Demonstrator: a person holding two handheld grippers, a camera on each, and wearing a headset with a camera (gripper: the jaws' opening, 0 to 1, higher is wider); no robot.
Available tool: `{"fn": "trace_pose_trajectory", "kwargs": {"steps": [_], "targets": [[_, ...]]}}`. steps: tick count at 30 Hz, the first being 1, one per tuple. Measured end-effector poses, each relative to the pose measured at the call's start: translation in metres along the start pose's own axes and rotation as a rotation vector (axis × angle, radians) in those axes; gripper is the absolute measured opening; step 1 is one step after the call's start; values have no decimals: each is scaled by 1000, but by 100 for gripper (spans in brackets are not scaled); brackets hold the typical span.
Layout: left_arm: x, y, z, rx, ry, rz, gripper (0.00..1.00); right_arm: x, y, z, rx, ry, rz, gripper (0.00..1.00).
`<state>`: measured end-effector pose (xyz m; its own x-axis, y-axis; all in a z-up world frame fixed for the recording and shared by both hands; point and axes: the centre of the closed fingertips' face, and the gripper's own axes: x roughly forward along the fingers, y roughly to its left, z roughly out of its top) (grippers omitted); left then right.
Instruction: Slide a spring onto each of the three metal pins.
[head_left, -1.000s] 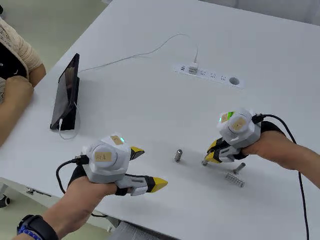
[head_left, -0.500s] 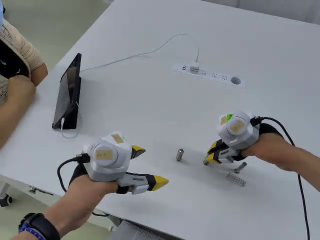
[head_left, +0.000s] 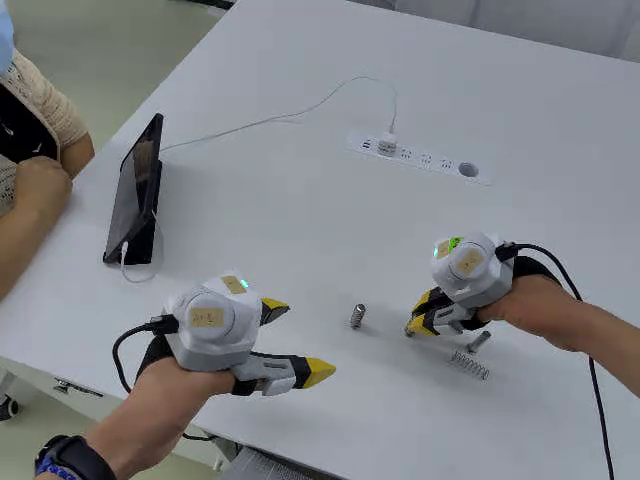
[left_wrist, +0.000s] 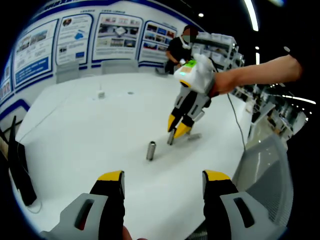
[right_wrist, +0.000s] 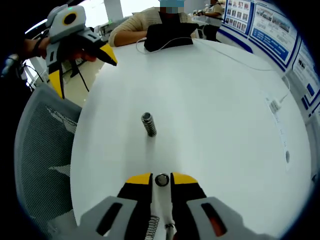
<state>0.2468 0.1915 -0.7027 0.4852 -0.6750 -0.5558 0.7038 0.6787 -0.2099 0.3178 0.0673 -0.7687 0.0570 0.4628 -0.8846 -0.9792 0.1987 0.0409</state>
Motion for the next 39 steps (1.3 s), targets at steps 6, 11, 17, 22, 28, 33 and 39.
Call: {"fn": "trace_pose_trajectory", "kwargs": {"steps": [6,11,17,22,28,33,39], "targets": [[1,-4,2,10,-3,-10,64,-8,3,-2,24,-5,-15,23],[4,-8,4,15,-7,-22,64,-17,2,-7,52,-23,-53,30],[6,-15,8,29,-7,-36,64,-31,1,-7,108,-69,-104,35],[8,-20,11,39,-8,-48,65,-41,1,-11,144,-98,-138,39],[9,-24,16,51,-11,-59,65,-48,6,-16,215,-142,-170,42],[11,-27,18,59,-13,-67,65,-53,14,-21,244,-166,-196,46],[13,-32,19,63,-12,-78,65,-57,20,-26,283,-199,-229,48]]}}
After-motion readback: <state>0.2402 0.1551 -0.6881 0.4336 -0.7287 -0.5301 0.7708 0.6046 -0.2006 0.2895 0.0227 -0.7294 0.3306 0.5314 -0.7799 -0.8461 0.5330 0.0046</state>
